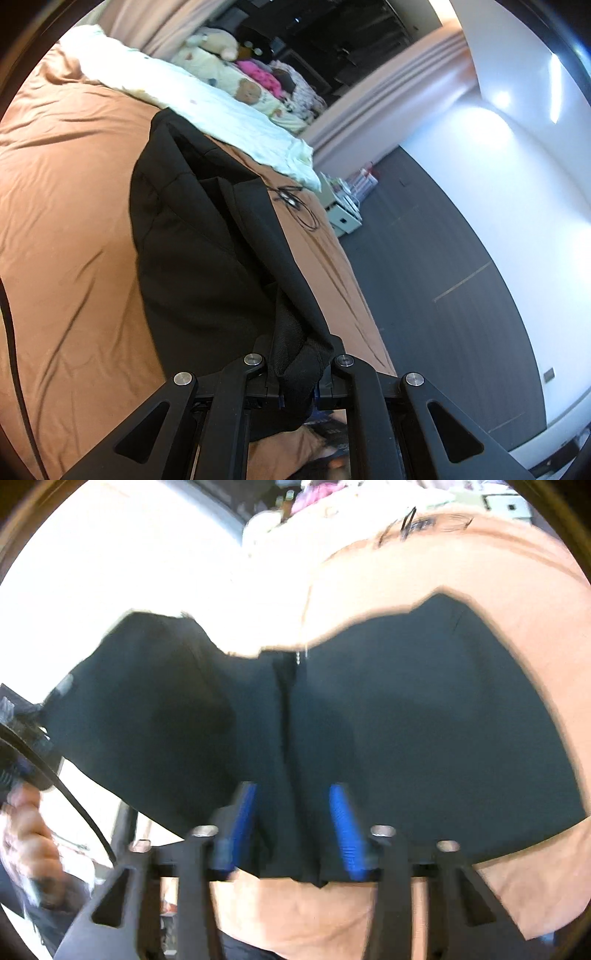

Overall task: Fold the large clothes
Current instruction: 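Lift the folded shirt edge with both grippers and fold it over, then lower the folded edge onto the shirt and open both grippers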

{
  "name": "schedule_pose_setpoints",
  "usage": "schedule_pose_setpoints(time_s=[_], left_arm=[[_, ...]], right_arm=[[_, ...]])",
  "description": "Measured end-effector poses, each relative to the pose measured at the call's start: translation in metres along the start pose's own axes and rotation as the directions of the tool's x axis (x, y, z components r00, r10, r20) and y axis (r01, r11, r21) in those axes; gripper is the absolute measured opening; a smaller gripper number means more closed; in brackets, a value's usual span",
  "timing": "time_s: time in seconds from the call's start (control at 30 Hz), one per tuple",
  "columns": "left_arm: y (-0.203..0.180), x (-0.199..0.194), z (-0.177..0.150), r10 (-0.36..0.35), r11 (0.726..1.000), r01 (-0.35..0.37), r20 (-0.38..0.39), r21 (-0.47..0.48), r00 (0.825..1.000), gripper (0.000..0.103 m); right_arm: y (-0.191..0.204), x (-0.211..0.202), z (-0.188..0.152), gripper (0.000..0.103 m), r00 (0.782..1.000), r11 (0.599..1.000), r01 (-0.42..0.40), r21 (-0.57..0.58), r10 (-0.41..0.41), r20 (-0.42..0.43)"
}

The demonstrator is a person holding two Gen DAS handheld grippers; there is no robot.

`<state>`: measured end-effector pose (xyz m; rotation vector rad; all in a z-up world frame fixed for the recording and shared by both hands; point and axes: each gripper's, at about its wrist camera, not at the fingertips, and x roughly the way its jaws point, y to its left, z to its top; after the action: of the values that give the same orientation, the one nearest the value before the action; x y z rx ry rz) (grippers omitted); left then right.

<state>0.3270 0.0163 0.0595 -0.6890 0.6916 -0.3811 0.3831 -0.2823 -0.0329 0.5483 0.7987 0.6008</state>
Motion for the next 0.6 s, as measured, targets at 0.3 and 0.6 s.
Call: schedule_pose_setpoints(time_s=[0.3, 0.6], left_arm=[[-0.051, 0.057, -0.01, -0.025, 0.997, 0.032, -0.099, 0.07, 0.995, 0.009], [-0.08, 0.151, -0.047, 0.003, 0.995, 0.023, -0.251, 0.101, 0.968, 0.009]], right_arm=[[-0.043, -0.102, 0.033, 0.077, 0.989, 1.0, 0.01, 0.004, -0.011, 0.146], [-0.1, -0.105, 0.006, 0.077, 0.988, 0.993, 0.059, 0.107, -0.073, 0.133]])
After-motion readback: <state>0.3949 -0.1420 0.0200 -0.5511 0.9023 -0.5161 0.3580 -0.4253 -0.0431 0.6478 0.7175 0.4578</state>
